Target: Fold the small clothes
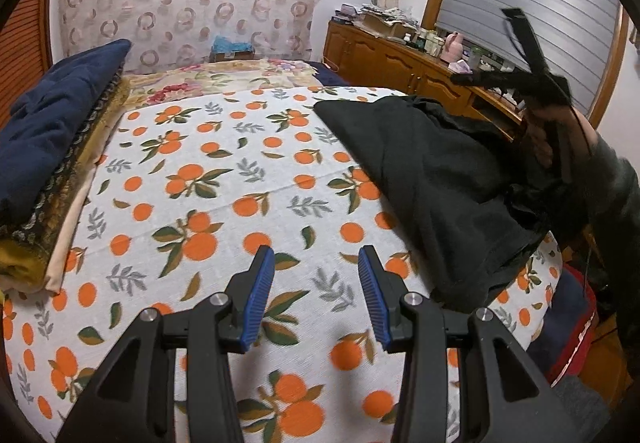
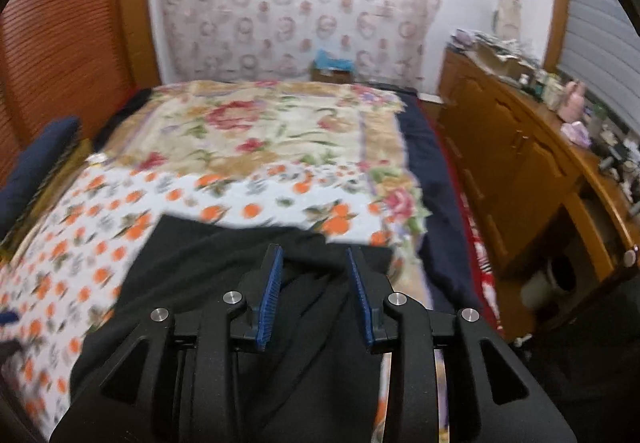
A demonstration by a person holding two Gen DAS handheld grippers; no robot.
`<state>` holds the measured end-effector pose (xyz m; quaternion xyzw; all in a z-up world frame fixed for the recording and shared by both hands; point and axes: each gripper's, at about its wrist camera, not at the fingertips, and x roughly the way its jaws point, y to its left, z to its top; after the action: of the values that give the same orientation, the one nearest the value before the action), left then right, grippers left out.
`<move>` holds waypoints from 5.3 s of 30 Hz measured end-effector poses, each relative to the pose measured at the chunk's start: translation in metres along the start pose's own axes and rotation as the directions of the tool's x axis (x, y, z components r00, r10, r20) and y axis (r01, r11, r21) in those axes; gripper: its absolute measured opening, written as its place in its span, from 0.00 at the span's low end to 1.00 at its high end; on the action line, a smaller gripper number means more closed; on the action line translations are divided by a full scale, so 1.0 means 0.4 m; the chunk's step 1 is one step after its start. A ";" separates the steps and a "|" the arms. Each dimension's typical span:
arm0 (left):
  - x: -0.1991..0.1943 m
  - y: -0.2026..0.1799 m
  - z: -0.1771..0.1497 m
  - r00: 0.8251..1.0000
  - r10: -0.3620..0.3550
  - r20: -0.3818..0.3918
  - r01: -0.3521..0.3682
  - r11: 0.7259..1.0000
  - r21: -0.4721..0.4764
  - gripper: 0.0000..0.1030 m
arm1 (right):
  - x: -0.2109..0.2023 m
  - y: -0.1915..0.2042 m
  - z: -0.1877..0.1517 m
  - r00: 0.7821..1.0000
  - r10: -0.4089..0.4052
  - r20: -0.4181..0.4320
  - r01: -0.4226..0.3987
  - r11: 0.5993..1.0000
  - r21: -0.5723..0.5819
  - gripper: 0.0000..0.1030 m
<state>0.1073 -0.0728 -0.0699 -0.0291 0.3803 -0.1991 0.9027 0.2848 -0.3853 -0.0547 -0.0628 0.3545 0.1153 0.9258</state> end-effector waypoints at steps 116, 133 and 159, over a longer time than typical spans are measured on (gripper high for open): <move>0.078 -0.130 0.016 0.997 -0.078 -0.031 0.079 0.995 0.053 0.56 | 0.121 -0.124 0.073 0.989 -0.139 -0.044 0.144 0.978 0.149 0.00; 0.087 -0.166 0.007 0.995 -0.084 -0.057 0.089 0.991 0.097 0.56 | -0.088 -0.062 -0.187 0.999 0.052 0.015 -0.053 0.996 0.078 0.38; 0.057 -0.215 -0.044 0.983 -0.154 -0.094 0.165 0.979 0.116 0.56 | -0.224 -0.077 -0.516 0.997 0.025 -0.070 -0.014 0.989 0.144 0.45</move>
<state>0.0805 -0.1589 -0.0803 0.0049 0.4016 -0.2952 0.8669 0.0958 -0.4712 -0.1464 0.0034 0.3955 0.0961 0.9134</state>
